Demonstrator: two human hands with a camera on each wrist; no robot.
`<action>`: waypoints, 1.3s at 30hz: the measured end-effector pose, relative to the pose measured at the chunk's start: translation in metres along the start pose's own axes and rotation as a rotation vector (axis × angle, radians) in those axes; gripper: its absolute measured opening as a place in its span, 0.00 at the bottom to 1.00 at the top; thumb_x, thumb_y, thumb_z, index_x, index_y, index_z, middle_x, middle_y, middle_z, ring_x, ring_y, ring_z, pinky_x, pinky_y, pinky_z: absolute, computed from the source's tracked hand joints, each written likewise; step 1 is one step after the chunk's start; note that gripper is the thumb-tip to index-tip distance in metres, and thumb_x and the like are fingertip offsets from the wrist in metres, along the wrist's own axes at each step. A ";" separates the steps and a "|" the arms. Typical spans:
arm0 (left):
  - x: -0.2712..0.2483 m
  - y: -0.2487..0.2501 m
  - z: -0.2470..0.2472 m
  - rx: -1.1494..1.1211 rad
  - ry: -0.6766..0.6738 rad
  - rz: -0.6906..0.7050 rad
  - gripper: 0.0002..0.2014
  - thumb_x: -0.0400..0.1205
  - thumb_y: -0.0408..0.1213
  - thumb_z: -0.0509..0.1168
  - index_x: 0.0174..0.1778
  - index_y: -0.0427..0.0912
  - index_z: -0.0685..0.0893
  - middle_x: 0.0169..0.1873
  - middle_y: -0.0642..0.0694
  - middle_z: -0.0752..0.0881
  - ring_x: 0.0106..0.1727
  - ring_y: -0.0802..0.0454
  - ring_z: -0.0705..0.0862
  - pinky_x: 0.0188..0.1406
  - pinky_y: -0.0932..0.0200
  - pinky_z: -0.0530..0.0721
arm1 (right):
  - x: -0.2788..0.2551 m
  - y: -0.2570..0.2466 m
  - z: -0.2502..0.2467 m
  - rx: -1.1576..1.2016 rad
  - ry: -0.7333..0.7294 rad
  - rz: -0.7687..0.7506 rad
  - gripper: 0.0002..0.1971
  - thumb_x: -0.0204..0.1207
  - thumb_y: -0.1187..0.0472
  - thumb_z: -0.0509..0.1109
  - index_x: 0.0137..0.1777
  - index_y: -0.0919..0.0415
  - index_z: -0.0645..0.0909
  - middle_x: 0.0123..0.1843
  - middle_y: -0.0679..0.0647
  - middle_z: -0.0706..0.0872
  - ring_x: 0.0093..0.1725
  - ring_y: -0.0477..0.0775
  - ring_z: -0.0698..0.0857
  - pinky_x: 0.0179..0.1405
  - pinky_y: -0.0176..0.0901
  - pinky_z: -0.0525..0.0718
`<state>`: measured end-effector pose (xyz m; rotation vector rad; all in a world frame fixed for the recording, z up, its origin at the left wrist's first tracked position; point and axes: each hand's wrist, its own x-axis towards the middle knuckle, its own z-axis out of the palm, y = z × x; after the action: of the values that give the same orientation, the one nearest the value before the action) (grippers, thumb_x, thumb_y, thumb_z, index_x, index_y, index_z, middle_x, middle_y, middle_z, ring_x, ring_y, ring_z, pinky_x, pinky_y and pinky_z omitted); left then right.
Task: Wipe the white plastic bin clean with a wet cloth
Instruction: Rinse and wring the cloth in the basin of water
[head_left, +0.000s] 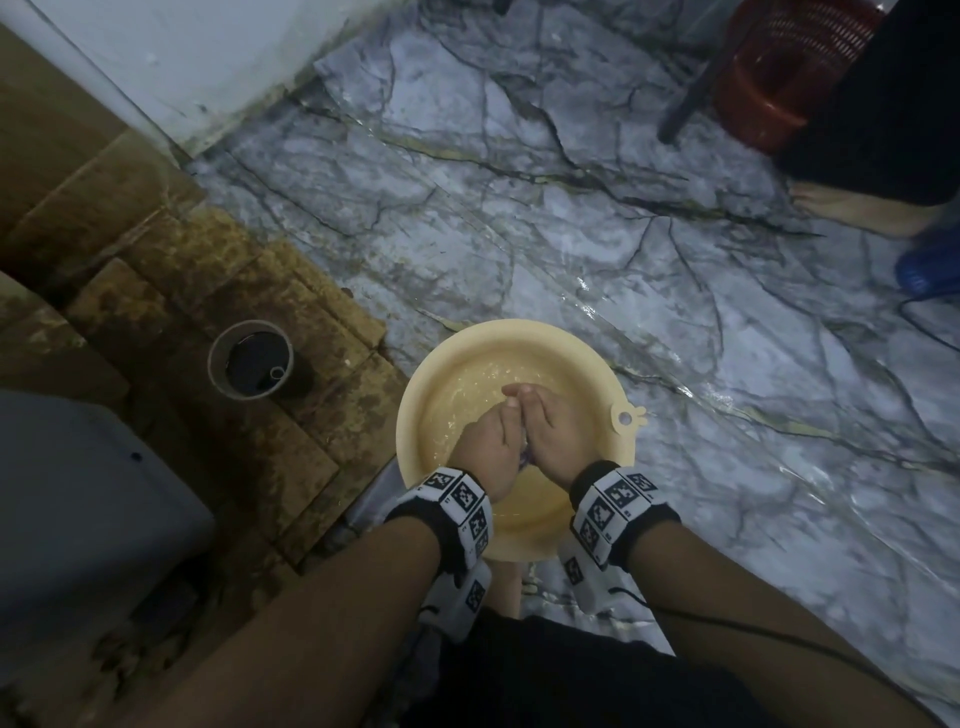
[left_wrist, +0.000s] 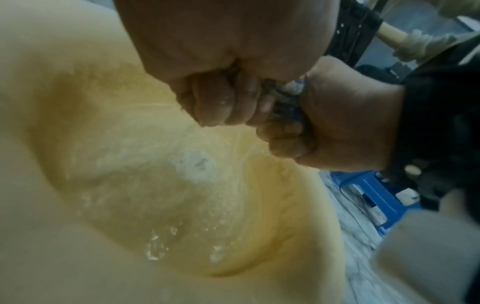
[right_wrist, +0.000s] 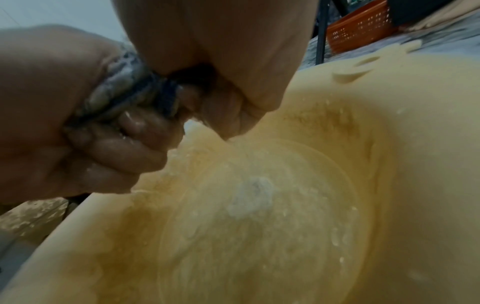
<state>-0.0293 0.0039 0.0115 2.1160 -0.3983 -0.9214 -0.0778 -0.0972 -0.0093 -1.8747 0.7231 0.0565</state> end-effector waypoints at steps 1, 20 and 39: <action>0.000 -0.001 -0.001 0.011 -0.002 0.005 0.27 0.91 0.48 0.41 0.46 0.39 0.84 0.33 0.46 0.86 0.35 0.50 0.84 0.37 0.60 0.75 | 0.001 0.001 0.000 0.011 -0.016 0.028 0.21 0.88 0.52 0.51 0.58 0.59 0.86 0.50 0.53 0.90 0.49 0.51 0.87 0.50 0.43 0.84; 0.004 -0.007 -0.009 0.438 -0.029 0.194 0.22 0.89 0.49 0.45 0.53 0.40 0.82 0.36 0.36 0.87 0.41 0.34 0.84 0.39 0.48 0.80 | 0.003 -0.030 -0.017 0.227 -0.431 0.716 0.15 0.81 0.65 0.51 0.34 0.61 0.71 0.17 0.51 0.68 0.14 0.45 0.59 0.17 0.26 0.57; 0.015 0.006 -0.024 -0.148 -0.127 -0.182 0.24 0.86 0.50 0.49 0.43 0.36 0.83 0.33 0.36 0.81 0.34 0.49 0.76 0.35 0.48 0.78 | -0.027 -0.013 -0.014 -0.180 -0.059 -0.264 0.29 0.88 0.47 0.48 0.83 0.62 0.61 0.65 0.53 0.75 0.63 0.38 0.70 0.64 0.16 0.60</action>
<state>-0.0019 0.0046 0.0195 1.9884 -0.1957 -1.1582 -0.0971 -0.0940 0.0176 -2.1175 0.4364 0.0082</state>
